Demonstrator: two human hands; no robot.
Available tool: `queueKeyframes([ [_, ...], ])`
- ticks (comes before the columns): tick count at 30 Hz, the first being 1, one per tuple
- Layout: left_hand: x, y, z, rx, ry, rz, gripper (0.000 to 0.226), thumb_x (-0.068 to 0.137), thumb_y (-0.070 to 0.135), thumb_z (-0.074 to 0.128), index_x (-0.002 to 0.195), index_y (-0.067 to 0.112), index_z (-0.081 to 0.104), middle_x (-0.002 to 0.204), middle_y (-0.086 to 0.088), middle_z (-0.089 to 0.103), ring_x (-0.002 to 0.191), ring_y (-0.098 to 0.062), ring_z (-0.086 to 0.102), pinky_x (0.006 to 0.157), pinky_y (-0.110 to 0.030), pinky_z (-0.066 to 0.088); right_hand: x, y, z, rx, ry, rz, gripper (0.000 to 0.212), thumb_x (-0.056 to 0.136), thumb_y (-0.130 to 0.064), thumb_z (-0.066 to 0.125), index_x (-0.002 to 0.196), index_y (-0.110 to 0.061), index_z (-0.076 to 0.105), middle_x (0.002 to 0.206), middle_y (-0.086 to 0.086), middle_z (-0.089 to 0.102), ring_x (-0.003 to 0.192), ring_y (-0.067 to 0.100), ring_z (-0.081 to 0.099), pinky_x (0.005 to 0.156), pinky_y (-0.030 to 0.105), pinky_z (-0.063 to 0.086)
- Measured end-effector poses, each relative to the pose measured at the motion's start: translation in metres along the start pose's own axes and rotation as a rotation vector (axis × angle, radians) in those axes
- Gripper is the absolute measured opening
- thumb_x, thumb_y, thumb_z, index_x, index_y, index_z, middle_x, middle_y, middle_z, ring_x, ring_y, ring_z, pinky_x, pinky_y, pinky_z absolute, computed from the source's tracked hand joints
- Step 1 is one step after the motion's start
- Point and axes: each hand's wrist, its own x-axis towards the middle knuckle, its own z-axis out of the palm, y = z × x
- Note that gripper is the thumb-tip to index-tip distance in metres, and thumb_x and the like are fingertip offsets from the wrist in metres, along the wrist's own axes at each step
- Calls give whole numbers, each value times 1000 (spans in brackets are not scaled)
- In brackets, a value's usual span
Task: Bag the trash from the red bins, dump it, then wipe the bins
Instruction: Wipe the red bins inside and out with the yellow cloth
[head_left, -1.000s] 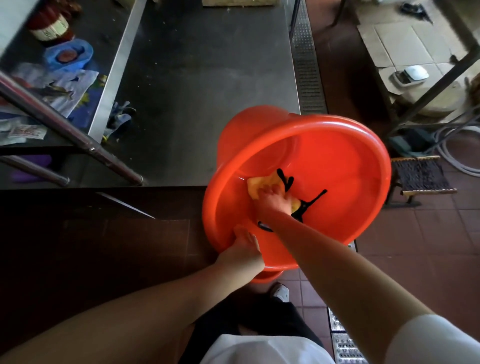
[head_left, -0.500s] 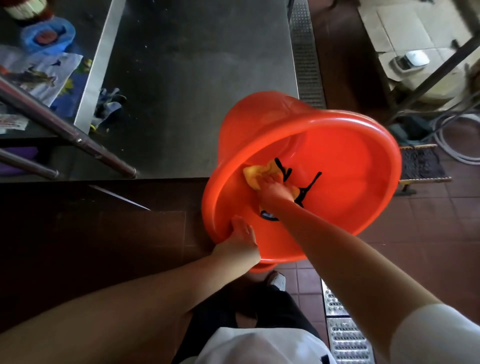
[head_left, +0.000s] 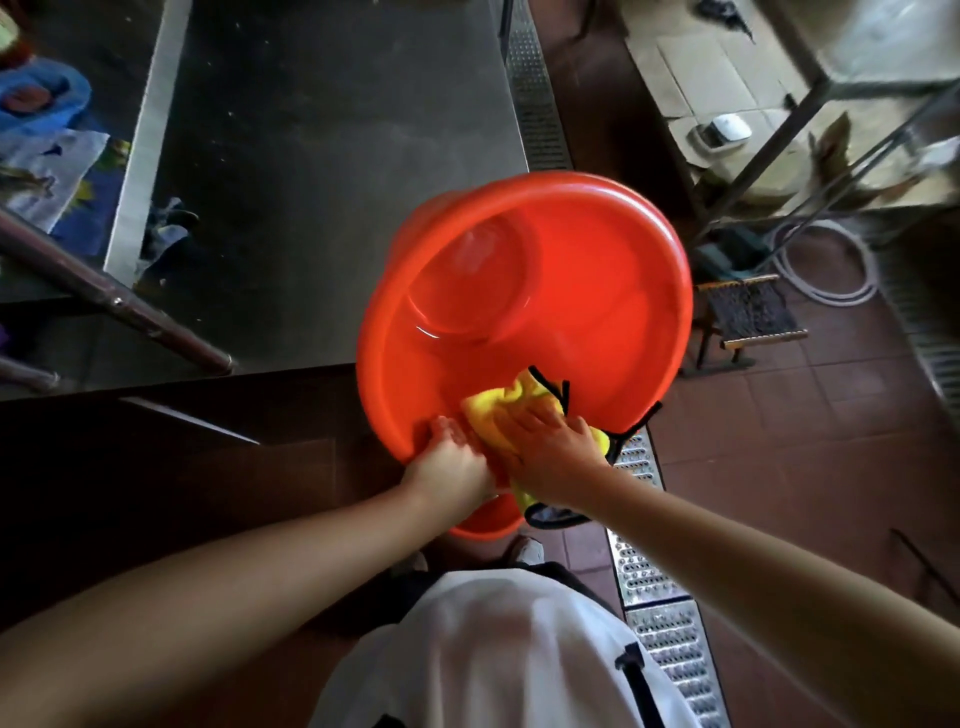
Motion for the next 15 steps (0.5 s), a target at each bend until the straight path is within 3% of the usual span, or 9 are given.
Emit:
queueKeyframes([
  [3,-6,-7,-9,-37,-41,-3,65,97,48,49,131,-7,54,123,-47,50,117,-60,50,102,-63,37,9,-3,-1,-6,-6,13,75,96,-57,46,159,-32,14,164,-7,17,150,23,13,112,56,24],
  [5,-10,-11,-13,-34,-17,-36,68,76,61,70,111,3,72,98,-36,67,93,-50,67,85,-54,54,25,-5,-3,13,-16,20,67,100,-53,40,159,-31,16,165,-6,17,150,23,13,113,59,21],
  [7,-11,-11,-8,-56,75,-37,64,62,61,78,98,8,78,84,-24,73,78,-39,72,74,-46,59,44,-7,-2,28,-36,19,62,103,-49,36,159,-30,17,165,-5,18,150,25,15,113,62,20],
  [11,-9,-9,2,-22,83,-56,56,54,44,81,89,2,78,82,-23,73,75,-38,71,72,-48,59,84,-5,3,39,-32,36,60,103,-40,41,158,-30,19,163,-6,22,147,26,22,109,57,28],
  [15,-4,-5,10,52,72,-80,51,57,34,76,92,-3,77,84,-28,72,76,-40,71,71,-48,59,125,0,6,131,-39,70,51,106,-38,30,156,-32,23,163,-6,22,149,24,17,111,59,28],
])
